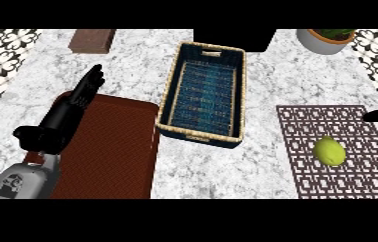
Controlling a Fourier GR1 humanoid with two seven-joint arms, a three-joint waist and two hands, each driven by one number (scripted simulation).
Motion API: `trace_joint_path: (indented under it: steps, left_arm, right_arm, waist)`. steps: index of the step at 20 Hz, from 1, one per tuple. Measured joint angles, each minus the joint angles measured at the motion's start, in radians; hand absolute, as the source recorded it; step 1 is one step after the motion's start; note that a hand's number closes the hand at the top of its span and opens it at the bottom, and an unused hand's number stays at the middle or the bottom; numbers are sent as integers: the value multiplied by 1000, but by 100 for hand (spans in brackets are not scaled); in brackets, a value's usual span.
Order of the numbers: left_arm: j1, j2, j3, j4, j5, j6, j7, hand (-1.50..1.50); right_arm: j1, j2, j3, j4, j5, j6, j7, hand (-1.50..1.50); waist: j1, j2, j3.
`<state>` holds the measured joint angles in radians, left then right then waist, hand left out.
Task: Pick the pear from the placemat and place it in the basket
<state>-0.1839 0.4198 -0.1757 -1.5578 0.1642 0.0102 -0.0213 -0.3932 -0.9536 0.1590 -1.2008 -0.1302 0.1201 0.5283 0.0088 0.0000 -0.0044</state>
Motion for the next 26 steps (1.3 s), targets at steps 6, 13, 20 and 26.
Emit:
trace_joint_path:
  steps: [6, 13, 20, 26]
  left_arm:
    - [5, -17, -5, 0, -16, 1, -6, 0]
    - [6, -38, 22, 0, -36, -14, 4, 0]
    - [-1, -72, 51, 13, -70, -36, 8, 0]
    - [28, -85, 65, -16, -82, -58, 13, 0]
  right_arm:
    - [-80, -105, -28, 29, -180, 353, 152, -150]
    - [-45, -156, -135, 4, -298, 508, 248, -150]
    - [91, -127, -241, -97, -264, 506, 245, -150]
    - [149, -8, -267, -112, -158, 411, 198, -150]
  waist:
    - [1, 0, 2]
    - [-13, -2, 3]
    - [-15, -2, 4]
    - [-11, -1, 4]
